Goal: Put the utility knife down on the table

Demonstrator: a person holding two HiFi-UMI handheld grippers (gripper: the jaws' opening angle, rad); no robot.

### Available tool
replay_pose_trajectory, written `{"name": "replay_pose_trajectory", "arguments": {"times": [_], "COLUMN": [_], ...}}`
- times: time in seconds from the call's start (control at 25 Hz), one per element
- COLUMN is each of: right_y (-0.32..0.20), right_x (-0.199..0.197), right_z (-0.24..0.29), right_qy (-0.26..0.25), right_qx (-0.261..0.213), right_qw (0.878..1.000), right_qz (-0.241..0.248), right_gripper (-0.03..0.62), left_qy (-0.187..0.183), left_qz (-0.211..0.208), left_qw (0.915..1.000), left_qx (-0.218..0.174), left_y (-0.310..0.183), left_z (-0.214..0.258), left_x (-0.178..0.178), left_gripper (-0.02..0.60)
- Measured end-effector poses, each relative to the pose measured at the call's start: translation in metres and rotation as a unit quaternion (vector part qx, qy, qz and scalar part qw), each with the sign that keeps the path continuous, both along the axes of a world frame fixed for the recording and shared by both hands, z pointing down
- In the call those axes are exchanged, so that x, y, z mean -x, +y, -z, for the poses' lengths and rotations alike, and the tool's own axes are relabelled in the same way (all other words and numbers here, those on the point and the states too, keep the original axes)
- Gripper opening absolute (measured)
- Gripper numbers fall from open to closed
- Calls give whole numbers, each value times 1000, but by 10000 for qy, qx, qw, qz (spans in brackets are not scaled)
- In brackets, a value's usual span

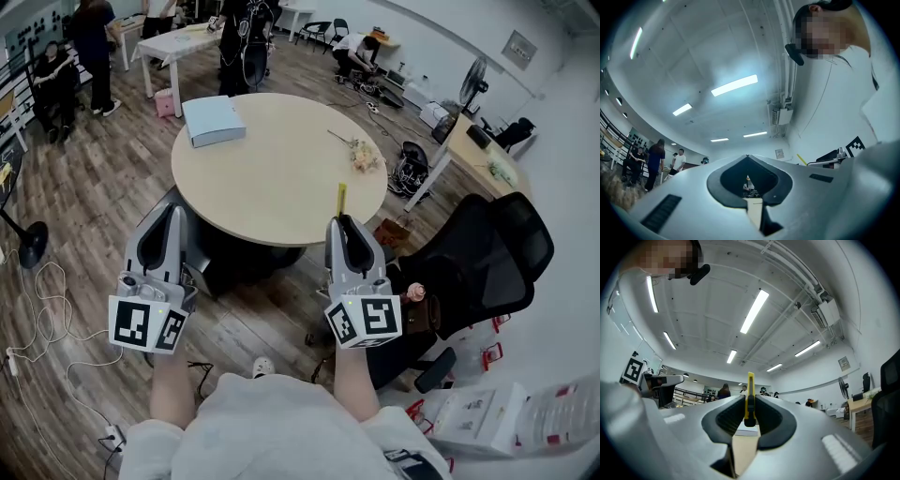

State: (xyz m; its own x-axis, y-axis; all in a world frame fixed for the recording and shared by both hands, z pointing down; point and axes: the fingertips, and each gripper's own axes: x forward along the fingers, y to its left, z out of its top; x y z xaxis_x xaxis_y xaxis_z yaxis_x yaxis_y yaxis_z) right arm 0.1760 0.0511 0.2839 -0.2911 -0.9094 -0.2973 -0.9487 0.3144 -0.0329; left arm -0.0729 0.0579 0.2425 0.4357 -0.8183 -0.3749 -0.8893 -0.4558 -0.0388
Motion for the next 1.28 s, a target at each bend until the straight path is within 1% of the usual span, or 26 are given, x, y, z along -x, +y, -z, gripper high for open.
{"name": "replay_pose_trajectory", "arguments": {"times": [0.28, 0.52, 0.72, 1.0, 1.28], "right_y": [-41, -66, -88, -135, -196], "right_x": [-19, -24, -25, -26, -7], "right_z": [-1, -13, -21, -17, -10], "right_qy": [12, -19, -40, -80, -62], "right_qx": [-86, 7, 81, 53, 15], "right_qw": [9999, 9997, 9997, 9999, 10000], "right_qz": [126, 249, 241, 116, 59], "right_gripper": [74, 75, 75, 75, 74], "left_qy": [-34, -36, -47, -65, -7], "left_qz": [194, 362, 324, 197, 163], "left_qw": [9998, 9993, 9994, 9997, 9998], "left_qx": [-68, 81, 125, 99, 68], "left_y": [-35, -56, -80, -131, -195], "left_z": [0, -12, -17, -15, -9], "left_x": [-19, -21, -23, -23, 0], "left_gripper": [8, 8, 8, 8, 8]}}
